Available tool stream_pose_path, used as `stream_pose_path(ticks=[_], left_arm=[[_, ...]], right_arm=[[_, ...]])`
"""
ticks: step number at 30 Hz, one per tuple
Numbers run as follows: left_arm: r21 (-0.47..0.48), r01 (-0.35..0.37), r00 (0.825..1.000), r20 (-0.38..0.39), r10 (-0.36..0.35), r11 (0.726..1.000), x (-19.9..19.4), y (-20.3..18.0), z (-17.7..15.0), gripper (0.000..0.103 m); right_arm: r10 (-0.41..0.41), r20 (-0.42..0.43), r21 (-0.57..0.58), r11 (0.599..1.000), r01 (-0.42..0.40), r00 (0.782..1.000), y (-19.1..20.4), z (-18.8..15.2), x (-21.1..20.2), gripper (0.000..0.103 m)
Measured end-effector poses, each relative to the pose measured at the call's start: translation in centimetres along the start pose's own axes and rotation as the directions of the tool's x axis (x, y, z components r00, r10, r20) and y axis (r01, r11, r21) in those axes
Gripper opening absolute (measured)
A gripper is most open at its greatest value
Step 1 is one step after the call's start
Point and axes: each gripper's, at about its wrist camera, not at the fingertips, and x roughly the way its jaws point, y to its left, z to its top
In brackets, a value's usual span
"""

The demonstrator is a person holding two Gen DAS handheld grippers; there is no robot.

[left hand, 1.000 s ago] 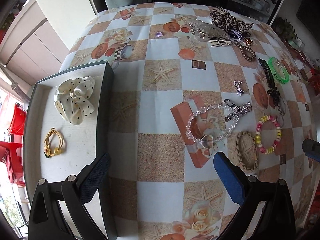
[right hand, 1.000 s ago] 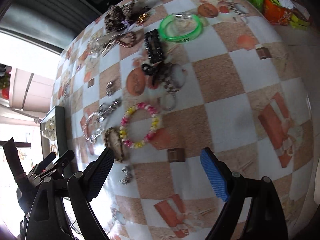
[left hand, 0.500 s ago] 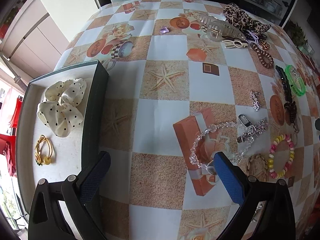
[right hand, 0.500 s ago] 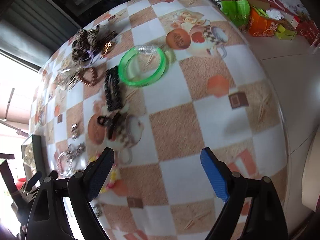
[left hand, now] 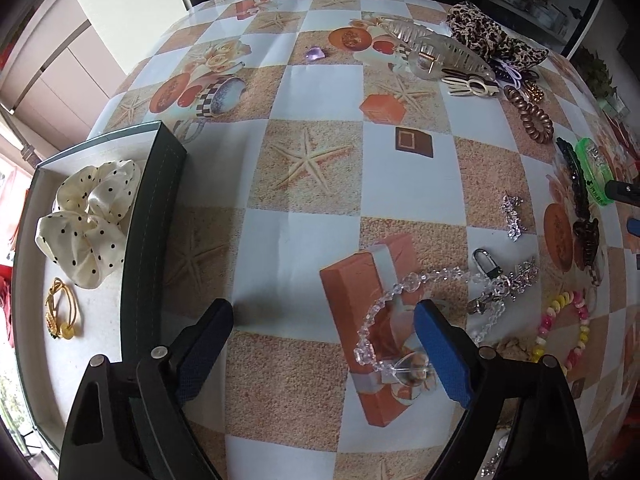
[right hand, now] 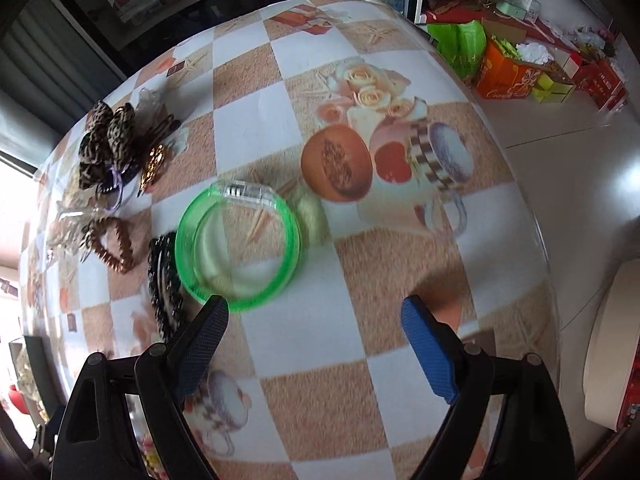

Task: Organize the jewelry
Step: 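Grasp the clear bead bracelet with left tool while right tool grasps the green bangle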

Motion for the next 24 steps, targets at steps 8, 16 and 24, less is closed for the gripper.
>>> stream_pose_path(ticks=[8, 16, 24], left_arm=[[0.046, 0.031, 0.999, 0.023, -0.032, 0.998, -0.5, -2.9, 0.6, 0.067], [0.100, 0.074, 0.997, 0.015, -0.076, 0.992, -1.4, -4.0, -0.1, 0.013], [0.069, 0.171, 0.984, 0.030, -0.173, 0.983, -2.8, -3.3, -0.6, 0.008]], right_arm=[[-0.101, 0.057, -0.103, 0.989, 0.106, 0.993, 2.7, 0.8, 1.0, 0.070], [-0.089, 0.075, -0.141, 0.985, 0.099, 0.993, 4.2, 0.6, 0.7, 0.018], [-0.048, 0.090, -0.109, 0.992, 0.058, 0.995, 3.2, -0.5, -0.7, 0.007]])
